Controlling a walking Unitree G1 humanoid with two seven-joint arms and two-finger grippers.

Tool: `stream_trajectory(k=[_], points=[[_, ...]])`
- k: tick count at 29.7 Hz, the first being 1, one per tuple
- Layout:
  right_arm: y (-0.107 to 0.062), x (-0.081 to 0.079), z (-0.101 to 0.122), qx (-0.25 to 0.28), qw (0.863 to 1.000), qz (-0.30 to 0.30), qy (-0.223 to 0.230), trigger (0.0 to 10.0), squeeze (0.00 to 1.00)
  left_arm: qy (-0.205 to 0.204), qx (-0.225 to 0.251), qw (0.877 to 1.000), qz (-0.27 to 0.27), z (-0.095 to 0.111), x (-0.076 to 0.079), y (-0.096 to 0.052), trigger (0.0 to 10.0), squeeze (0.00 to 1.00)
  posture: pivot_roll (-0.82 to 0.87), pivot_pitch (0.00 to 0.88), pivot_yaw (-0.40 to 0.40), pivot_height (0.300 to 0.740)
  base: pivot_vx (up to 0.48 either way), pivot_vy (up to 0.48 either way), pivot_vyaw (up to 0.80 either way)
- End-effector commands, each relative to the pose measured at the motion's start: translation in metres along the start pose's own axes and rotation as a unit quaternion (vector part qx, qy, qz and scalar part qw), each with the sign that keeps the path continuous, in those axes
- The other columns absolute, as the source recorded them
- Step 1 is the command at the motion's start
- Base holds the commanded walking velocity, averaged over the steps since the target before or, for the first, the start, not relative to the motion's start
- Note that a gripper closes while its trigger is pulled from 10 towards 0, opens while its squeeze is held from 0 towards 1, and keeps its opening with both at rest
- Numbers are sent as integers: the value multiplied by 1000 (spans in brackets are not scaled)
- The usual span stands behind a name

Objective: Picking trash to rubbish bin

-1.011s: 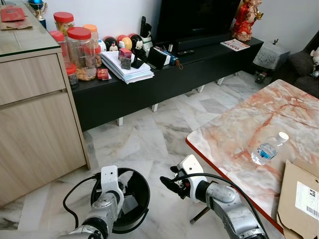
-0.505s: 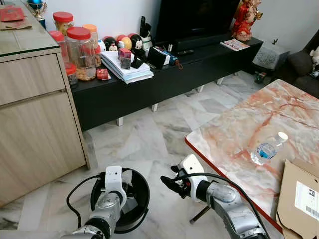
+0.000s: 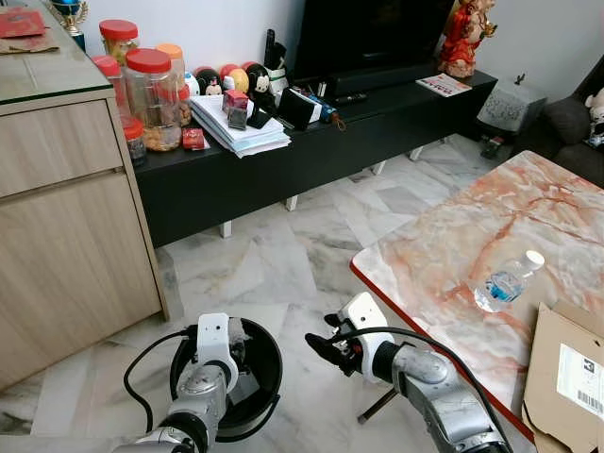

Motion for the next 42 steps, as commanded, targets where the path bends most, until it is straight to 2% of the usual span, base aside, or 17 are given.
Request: stream_trajectory(k=[1, 16, 22, 25, 34, 35, 38, 40, 42], points=[[-2, 4, 4, 2, 1000, -4, -6, 10000, 0, 0, -2, 1000, 0, -2, 4, 0, 10000, 1000, 9, 46, -211, 740, 0, 0, 0], [-2, 5, 3, 1, 1000, -6, -5, 10000, 0, -10, -7, 1000, 7, -1, 3, 1, 10000, 1000, 10, 45, -211, 740, 0, 0, 0], [-2, 6, 3, -1, 1000, -6, -5, 10000, 0, -33, -10, 999, 14, -1, 1, 1, 10000, 1000, 10, 45, -211, 740, 0, 0, 0], [-2, 6, 3, 1, 1000, -6, -5, 10000, 0, -31, -9, 999, 16, 0, 1, 1, 10000, 1000, 10, 45, -211, 740, 0, 0, 0], [-2, 6, 3, 1, 1000, -6, -6, 10000, 0, -34, -7, 999, 43, 3, -6, 2, 10000, 1000, 11, 41, -211, 740, 0, 0, 0], [-2, 6, 3, 1, 1000, -6, -6, 10000, 0, -37, -6, 998, 47, 4, -7, 2, 10000, 0, 11, 41, -211, 740, 0, 0, 0], [-2, 6, 3, 0, 1000, -6, -7, 10000, 0, -51, -9, 997, 59, 3, -10, 2, 10000, 0, 11, 41, -211, 740, 0, 0, 0], [-1, 6, 3, 0, 1000, -6, -7, 10000, 0, -87, -19, 994, 68, 1, -11, 2, 10000, 0, 11, 41, -211, 740, 0, 0, 0], [-1, 6, 3, 2, 1000, -6, -7, 10000, 0, -94, -24, 993, 70, 0, -10, 2, 10000, 0, 11, 41, -211, 740, 0, 0, 0]])
Point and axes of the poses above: a point about 5 cm out from each wrist's last joint towards the gripper, its own y axis pointing out of the wrist towards the gripper, its own z axis along the axis of the wrist's last joint, x = y × z, the point moved 3 cm from there along y, pointing out of the wrist towards the gripper, and after that the axes turned 4 degrees about -y, right-handed, at the moved point
